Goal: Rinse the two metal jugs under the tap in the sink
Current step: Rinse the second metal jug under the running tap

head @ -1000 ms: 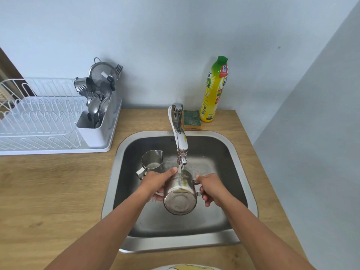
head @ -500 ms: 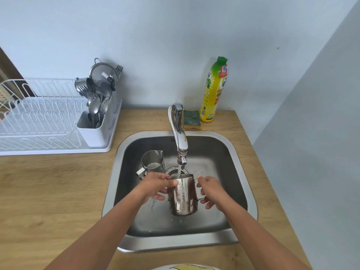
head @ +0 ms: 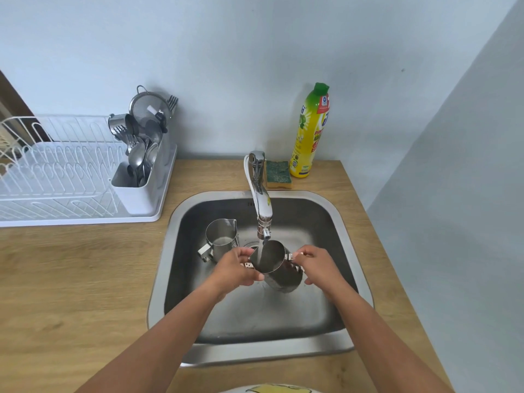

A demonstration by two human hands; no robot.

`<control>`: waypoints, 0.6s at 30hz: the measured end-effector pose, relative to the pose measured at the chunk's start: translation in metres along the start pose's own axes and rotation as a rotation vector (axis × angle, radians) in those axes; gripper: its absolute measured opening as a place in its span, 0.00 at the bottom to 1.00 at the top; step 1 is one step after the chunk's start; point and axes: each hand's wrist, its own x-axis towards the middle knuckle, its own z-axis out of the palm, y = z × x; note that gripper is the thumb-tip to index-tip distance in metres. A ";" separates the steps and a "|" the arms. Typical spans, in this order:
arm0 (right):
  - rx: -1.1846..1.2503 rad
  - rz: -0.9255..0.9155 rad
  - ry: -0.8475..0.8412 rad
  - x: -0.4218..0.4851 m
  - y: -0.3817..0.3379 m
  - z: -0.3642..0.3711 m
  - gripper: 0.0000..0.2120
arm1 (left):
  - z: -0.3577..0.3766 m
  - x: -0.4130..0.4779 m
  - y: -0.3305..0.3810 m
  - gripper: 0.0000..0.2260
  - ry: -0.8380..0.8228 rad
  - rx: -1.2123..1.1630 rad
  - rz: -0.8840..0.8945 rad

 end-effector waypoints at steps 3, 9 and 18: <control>0.050 -0.054 0.041 0.001 0.000 -0.001 0.07 | 0.002 0.000 0.004 0.27 0.073 0.003 0.098; 0.197 -0.115 0.086 0.006 0.001 0.011 0.08 | -0.002 -0.010 0.017 0.28 0.242 0.181 0.276; 0.441 -0.099 -0.084 0.017 0.006 0.039 0.11 | -0.023 -0.025 0.021 0.30 0.387 0.409 0.392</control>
